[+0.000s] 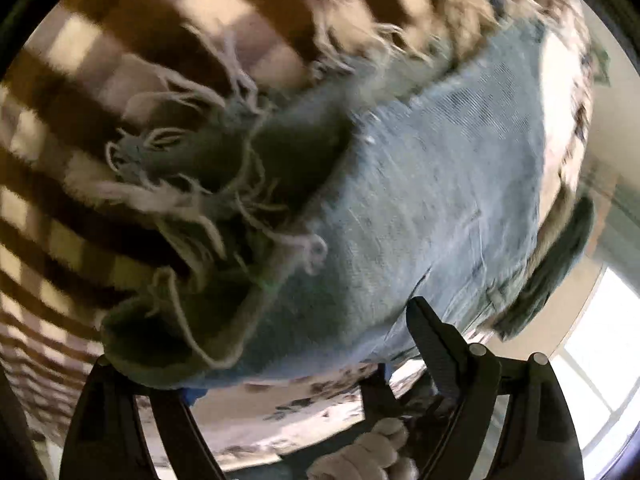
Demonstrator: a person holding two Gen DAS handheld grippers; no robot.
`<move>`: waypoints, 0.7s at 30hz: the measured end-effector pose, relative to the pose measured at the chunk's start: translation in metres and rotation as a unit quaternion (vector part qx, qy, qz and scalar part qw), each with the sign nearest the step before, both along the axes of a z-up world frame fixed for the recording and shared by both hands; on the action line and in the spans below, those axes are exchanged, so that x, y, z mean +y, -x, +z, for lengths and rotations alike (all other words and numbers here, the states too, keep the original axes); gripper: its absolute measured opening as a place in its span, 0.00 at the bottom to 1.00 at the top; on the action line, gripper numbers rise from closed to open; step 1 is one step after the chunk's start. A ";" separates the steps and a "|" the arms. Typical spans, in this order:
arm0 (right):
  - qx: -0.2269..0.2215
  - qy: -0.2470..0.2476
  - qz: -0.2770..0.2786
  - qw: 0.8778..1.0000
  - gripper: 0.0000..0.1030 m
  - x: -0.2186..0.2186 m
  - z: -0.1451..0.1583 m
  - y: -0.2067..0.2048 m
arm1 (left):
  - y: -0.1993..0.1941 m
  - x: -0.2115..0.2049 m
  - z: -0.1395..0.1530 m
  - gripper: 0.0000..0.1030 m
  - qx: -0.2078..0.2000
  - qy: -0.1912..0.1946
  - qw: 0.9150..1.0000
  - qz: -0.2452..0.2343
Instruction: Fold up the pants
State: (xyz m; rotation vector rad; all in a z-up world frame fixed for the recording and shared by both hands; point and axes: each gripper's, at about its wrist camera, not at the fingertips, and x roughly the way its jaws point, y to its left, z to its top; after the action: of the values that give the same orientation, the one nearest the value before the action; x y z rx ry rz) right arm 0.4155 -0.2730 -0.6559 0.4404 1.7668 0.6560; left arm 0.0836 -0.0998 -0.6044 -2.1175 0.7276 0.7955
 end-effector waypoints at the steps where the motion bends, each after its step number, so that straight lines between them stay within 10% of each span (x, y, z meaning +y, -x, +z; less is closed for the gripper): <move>1: 0.001 -0.009 -0.010 1.000 0.68 0.002 -0.002 0.000 | -0.001 0.002 -0.002 0.81 0.003 0.003 1.000 -0.001; 4: -0.006 -0.025 -0.044 0.999 0.68 0.010 -0.004 0.001 | 0.002 0.011 0.004 0.37 0.028 -0.024 0.999 -0.005; 7: -0.033 -0.012 -0.057 0.998 0.42 0.010 0.001 0.009 | -0.003 0.022 0.013 0.25 0.014 -0.063 0.997 -0.030; 12: -0.042 -0.028 -0.109 0.993 0.17 -0.004 0.023 0.028 | -0.010 0.045 0.040 0.22 -0.022 -0.135 0.985 -0.106; 17: -0.030 -0.046 -0.143 0.988 0.16 -0.018 0.053 0.073 | -0.001 0.072 0.071 0.23 -0.034 -0.222 0.947 -0.229; 21: -0.006 -0.025 -0.132 0.991 0.16 -0.027 0.055 0.128 | 0.029 0.083 0.050 0.22 -0.014 -0.206 0.949 -0.239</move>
State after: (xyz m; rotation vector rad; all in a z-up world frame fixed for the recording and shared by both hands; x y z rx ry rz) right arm 0.2876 -0.2998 -0.6007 0.6889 1.6462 0.5139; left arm 0.0549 -0.0169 -0.5548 -1.4916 0.9221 0.5840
